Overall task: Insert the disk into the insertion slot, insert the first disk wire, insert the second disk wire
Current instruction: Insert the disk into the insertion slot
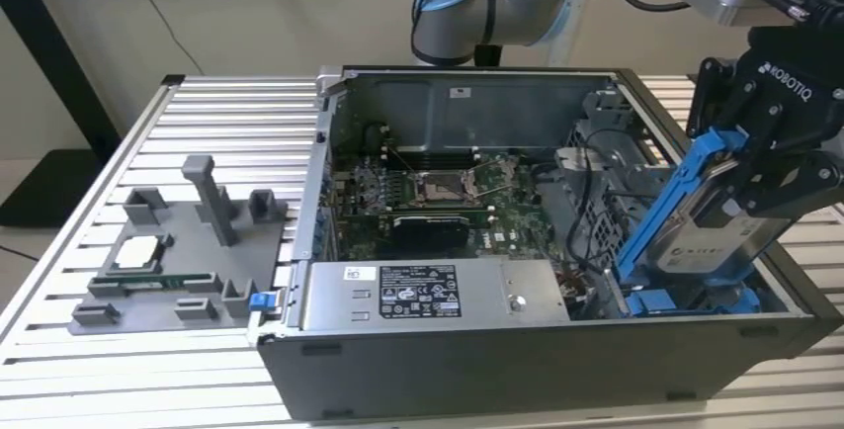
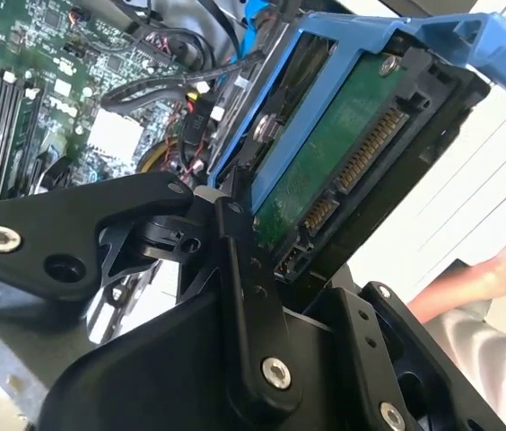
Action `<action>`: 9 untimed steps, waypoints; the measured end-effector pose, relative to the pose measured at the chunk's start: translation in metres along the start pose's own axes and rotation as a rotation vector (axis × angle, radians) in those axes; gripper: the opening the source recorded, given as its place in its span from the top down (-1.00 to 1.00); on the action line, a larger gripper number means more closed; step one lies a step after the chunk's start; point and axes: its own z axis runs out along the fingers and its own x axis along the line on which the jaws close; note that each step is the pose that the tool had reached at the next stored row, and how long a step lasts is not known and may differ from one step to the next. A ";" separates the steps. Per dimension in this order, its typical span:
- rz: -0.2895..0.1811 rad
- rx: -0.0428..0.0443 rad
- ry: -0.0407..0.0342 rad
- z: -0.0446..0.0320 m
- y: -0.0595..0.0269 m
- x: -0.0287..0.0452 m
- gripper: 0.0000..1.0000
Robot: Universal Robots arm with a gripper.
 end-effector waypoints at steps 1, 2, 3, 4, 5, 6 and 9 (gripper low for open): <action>0.000 0.0000 -0.0004 0.0011 -0.0001 0.0004 1.00; 0.000 -0.0001 -0.0002 0.0019 -0.0001 0.0007 1.00; 0.000 -0.0001 -0.0001 0.0026 -0.0002 0.0007 1.00; 0.000 -0.0001 0.0000 0.0034 -0.0002 0.0007 1.00; 0.000 0.0000 -0.0001 0.0044 -0.0002 0.0007 1.00; 0.000 0.0000 -0.0001 0.0053 -0.0003 0.0008 1.00; 0.000 0.0000 -0.0002 0.0082 -0.0003 0.0007 1.00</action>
